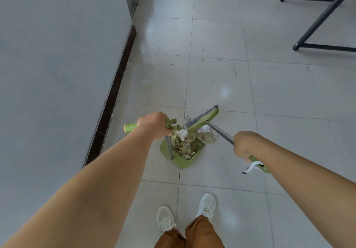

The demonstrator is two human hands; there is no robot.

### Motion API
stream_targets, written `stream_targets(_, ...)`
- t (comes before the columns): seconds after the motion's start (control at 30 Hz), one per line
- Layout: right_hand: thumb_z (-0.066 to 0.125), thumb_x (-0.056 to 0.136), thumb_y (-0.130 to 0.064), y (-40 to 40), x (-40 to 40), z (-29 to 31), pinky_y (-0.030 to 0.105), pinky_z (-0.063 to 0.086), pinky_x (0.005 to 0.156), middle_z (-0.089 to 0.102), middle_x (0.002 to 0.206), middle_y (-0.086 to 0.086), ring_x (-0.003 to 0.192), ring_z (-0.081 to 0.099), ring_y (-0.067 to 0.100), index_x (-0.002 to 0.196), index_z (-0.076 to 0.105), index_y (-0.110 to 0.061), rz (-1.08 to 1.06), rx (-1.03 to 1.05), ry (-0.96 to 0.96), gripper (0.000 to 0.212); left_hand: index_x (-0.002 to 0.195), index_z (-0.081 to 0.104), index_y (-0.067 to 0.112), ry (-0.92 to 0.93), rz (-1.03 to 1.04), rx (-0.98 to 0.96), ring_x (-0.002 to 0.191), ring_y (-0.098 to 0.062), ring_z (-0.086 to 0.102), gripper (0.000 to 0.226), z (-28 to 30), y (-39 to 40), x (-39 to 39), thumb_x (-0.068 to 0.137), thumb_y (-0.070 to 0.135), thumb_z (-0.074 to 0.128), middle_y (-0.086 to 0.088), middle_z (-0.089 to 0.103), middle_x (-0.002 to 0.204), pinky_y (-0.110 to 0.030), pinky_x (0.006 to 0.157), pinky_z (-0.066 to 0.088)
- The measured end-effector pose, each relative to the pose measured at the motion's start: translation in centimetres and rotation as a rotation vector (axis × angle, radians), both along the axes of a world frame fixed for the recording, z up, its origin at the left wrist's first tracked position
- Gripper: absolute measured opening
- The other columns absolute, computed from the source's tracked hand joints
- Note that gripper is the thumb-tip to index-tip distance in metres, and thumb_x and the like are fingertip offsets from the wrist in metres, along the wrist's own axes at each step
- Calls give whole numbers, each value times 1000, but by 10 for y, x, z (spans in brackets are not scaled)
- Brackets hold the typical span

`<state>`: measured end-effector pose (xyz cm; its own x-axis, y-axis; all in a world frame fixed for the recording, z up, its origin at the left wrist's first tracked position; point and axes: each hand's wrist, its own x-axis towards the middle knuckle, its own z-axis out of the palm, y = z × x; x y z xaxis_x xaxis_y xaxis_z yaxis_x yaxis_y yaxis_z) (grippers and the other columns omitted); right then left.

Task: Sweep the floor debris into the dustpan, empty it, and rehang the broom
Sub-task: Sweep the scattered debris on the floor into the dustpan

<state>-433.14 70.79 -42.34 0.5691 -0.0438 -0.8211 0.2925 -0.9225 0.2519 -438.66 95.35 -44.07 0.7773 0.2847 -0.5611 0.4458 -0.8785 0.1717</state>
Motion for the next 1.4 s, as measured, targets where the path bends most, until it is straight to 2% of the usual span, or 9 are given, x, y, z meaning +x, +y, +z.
stream_targets(0.1, 50, 89, -10, -14, -14, -1, 22, 42, 51, 74, 101, 5, 55, 55, 14, 111, 63, -6, -30, -22, 63, 26, 107, 65, 23, 4, 4, -1, 83, -22, 57, 31, 1, -3, 1, 85, 43, 72, 3, 62, 90, -31, 72, 42)
stream_targets(0.23, 54, 87, -7, -25, -26, 0, 23, 42, 54, 67, 90, 6, 71, 59, 20, 124, 59, -9, -127, 58, 63, 37, 106, 65, 23, 9, 6, 12, 84, -23, 59, 32, 3, -4, -1, 84, 45, 71, 2, 63, 91, -31, 72, 42)
stream_targets(0.4, 56, 81, -2, -35, -25, 7, 27, 43, 63, 59, 84, 11, 70, 55, 25, 116, 63, -2, -339, 227, 36, 35, 106, 65, 22, 22, -15, 12, 83, -23, 61, 33, 5, -5, -5, 84, 46, 71, 1, 64, 88, -31, 71, 45)
stream_targets(0.6, 53, 75, -2, -45, -17, 15, 32, 45, 60, 58, 72, 20, 58, 52, 29, 66, 59, -1, -759, 482, -30, 11, 102, 66, 23, 12, -36, 9, 82, -22, 60, 27, 4, -4, -10, 86, 45, 70, 2, 63, 85, -30, 68, 43)
stream_targets(0.73, 46, 78, -1, -36, -15, 6, 34, 43, 63, 52, 72, 18, 63, 50, 28, 65, 50, -3, -952, 573, -36, 14, 100, 67, 23, 2, -45, 0, 82, -22, 61, 26, 1, -1, -10, 85, 44, 70, 3, 63, 83, -30, 66, 44)
stream_targets(0.87, 31, 91, 10, -7, -14, -6, 18, 41, 36, 38, 68, 10, 50, 46, 24, 66, 38, -7, -1214, 759, 95, 31, 100, 67, 25, 3, -54, 13, 84, -22, 63, 23, -1, 0, -10, 87, 44, 67, 3, 65, 87, -30, 67, 46)
stream_targets(1.0, 34, 92, 11, 27, -8, -20, 14, 41, 30, 48, 71, 12, 31, 57, 16, 75, 47, -5, -1464, 899, 178, 26, 100, 66, 26, 5, -48, 24, 85, -23, 63, 22, -3, -1, -7, 87, 44, 64, 2, 66, 90, -29, 67, 46)
stream_targets(1.1, 33, 89, 13, 45, 1, -24, 17, 44, 33, 58, 88, 11, 51, 64, 18, 93, 50, -7, -1515, 968, 201, 26, 101, 66, 26, 11, -29, 14, 84, -23, 62, 21, -1, 1, -4, 87, 41, 65, 2, 63, 89, -30, 68, 46)
stream_targets(1.4, 40, 87, 6, 16, 32, -1, 11, 39, 33, 43, 49, 8, 25, 44, 11, 56, 41, -8, -1481, 1018, 124, 34, 106, 65, 27, 49, -16, 32, 82, -22, 58, 26, 1, 7, 0, 86, 44, 64, 4, 61, 89, -29, 70, 42)
